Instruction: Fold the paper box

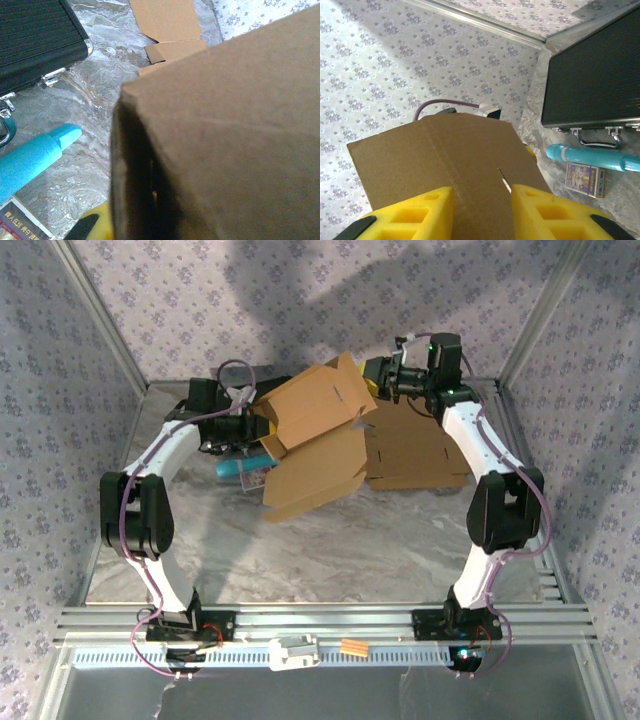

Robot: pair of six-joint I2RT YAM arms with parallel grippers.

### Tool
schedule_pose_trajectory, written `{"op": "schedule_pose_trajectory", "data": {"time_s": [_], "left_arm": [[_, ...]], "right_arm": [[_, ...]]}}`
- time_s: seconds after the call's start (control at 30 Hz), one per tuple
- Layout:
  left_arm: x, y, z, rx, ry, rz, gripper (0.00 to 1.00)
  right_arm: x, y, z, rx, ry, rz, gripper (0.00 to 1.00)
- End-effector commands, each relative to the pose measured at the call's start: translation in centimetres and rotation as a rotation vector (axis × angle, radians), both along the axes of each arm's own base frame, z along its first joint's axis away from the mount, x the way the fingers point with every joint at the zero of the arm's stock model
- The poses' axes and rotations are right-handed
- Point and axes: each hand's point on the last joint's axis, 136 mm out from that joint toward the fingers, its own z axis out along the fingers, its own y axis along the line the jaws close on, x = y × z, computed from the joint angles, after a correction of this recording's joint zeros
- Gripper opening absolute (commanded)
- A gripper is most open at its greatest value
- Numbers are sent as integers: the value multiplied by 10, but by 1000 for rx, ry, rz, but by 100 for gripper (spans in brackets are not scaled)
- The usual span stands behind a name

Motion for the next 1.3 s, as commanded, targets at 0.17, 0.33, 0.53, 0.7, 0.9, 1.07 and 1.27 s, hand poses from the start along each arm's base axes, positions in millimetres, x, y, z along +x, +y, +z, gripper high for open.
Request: {"op": "schedule_pose_trajectory", "data": {"time_s": [0.17, 0.33, 0.53, 0.7, 0.9, 1.07, 1.27], "left_arm": [[3, 3, 8, 7, -13, -12, 0], [2, 3, 9, 10, -11, -12, 0], [2, 2, 11, -4, -7, -16, 0], [1, 2, 10, -3, 0, -15, 0], [-1, 2, 12, 1, -2, -18, 0], [-3, 2, 14, 5, -12, -23, 0], [-7, 1, 16, 22, -18, -30, 0]], "right_arm": [[-30, 10, 19, -21, -85, 55, 38], [-37, 16, 19, -44, -110, 76, 39], [-41, 11, 18, -44, -120, 67, 41], [-47, 22, 12, -86, -122, 100, 43], [-52, 30, 6, -136, -131, 110, 43], [-50, 33, -6, -242, -162, 104, 44], [-49, 37, -24, -380, -175, 98, 46]]}}
